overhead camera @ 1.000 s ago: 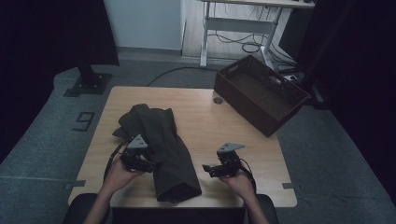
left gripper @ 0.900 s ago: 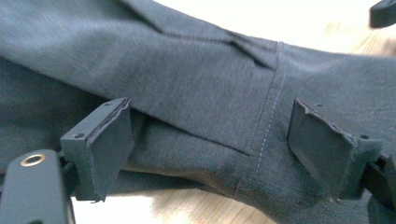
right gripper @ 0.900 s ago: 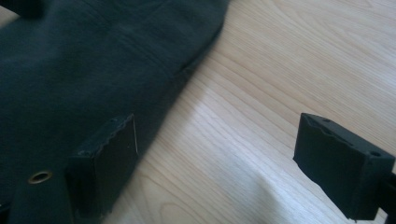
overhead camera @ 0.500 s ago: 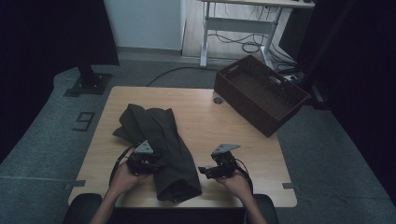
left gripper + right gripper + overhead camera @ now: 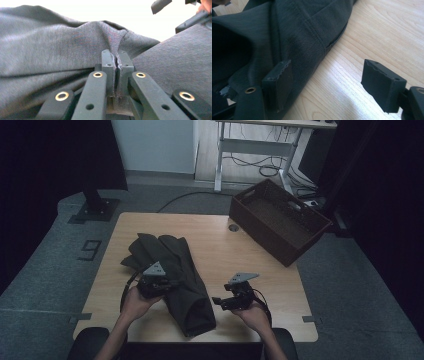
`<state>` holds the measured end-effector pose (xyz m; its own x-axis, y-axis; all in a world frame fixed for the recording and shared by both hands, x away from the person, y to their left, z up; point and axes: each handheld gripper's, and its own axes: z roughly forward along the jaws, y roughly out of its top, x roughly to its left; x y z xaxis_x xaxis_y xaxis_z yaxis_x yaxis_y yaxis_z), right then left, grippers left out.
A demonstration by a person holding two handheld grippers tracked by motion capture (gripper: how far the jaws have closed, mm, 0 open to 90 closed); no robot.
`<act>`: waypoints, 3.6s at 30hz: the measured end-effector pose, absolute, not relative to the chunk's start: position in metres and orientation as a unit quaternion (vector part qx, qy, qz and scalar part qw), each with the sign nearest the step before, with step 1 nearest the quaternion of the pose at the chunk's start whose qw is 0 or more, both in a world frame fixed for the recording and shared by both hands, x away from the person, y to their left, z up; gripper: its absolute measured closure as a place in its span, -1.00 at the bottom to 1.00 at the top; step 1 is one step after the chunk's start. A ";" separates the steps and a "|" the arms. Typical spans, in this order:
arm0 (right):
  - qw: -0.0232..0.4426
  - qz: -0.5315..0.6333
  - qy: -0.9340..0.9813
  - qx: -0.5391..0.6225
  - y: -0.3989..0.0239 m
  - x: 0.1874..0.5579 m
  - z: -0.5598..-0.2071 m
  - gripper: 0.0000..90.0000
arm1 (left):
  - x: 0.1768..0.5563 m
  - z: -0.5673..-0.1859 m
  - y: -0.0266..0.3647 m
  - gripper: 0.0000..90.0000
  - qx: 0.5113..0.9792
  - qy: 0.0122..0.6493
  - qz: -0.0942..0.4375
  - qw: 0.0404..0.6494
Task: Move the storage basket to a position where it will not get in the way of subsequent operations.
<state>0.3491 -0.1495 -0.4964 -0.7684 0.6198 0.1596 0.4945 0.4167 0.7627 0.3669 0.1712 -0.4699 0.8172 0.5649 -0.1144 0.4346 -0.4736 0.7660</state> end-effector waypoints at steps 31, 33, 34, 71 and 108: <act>0.031 0.420 0.853 0.308 -0.145 0.346 -0.499 0.12 | 0.392 -0.465 0.186 -0.12 0.828 0.316 0.093 0.453; 0.023 0.413 0.856 0.310 -0.143 0.348 -0.504 0.26 | 0.384 -0.469 0.193 -0.20 0.829 0.318 0.094 0.450; 0.021 0.410 0.857 0.311 -0.142 0.349 -0.506 0.31 | 0.380 -0.474 0.196 -0.24 0.830 0.321 0.090 0.447; 0.015 0.380 0.854 0.355 -0.152 0.356 -0.522 0.94 | 0.360 -0.531 0.187 1.00 0.878 0.306 0.102 0.353; 0.065 0.403 0.832 0.375 -0.185 0.326 -0.509 0.14 | 0.402 -0.534 0.253 -0.39 0.822 0.405 0.176 0.360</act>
<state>0.3263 -0.1849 -0.5090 -0.7109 0.6758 0.1947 0.5716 0.3940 0.7198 0.4024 0.2528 -0.5335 0.6095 0.7928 -0.0029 0.5398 -0.4123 0.7339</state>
